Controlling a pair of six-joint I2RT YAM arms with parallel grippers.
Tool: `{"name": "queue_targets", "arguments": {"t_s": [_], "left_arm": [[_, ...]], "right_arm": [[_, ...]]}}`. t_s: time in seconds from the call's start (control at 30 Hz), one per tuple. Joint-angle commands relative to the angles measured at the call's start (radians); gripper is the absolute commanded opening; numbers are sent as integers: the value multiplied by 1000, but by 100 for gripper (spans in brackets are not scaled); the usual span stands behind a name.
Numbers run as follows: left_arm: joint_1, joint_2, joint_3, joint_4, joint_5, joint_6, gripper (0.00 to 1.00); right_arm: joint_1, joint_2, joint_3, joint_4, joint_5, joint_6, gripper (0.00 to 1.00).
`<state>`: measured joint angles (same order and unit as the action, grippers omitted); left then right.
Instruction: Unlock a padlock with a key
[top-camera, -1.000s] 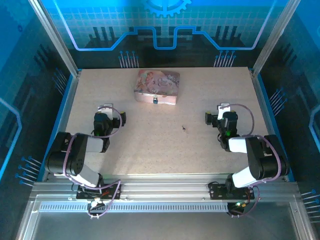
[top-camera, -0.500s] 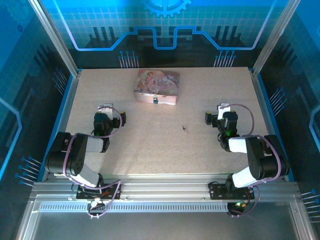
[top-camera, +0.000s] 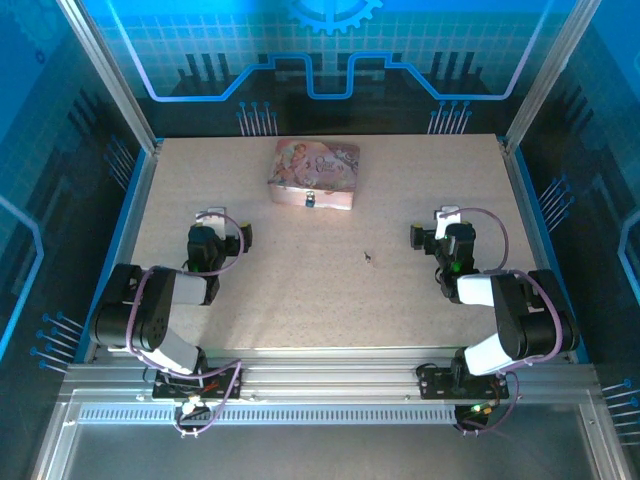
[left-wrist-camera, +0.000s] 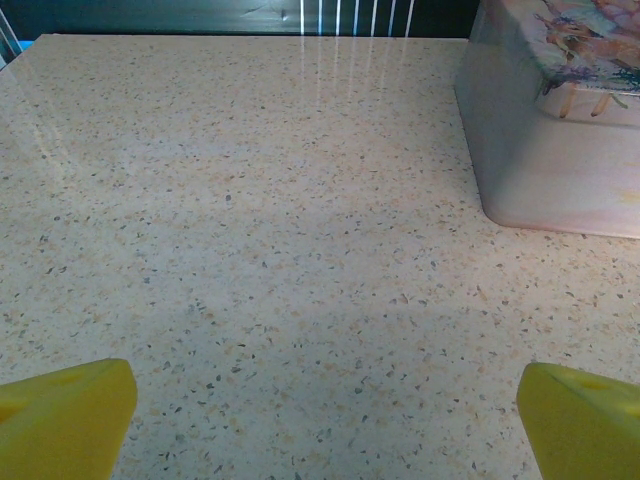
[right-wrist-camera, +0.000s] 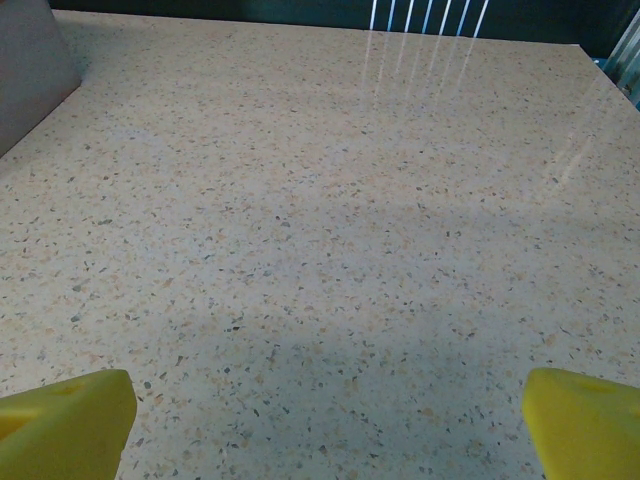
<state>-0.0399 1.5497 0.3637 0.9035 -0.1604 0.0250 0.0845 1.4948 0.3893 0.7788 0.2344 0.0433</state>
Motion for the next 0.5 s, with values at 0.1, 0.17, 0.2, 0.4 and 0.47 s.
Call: {"name": "queue_targets", "arguments": {"t_s": [0.1,0.17,0.2,0.4,0.47], "left_arm": [[9,1,13,29,5,-19,99],[8,2,14,29,5,-19,99],[9,3,15,27,7,-19,99],[30,-7,25,3,55,-27,99],[30,-33,37,-40,47,-31,99]], "right_arm": [[10,9,23,14,11,-11,100],[9,8,22,14,11,-11,100],[10,8,22,14,12,-11,100],[9,5,24,11,4,-14,100],[10,-25,49,-50,-19,-24,100]]}}
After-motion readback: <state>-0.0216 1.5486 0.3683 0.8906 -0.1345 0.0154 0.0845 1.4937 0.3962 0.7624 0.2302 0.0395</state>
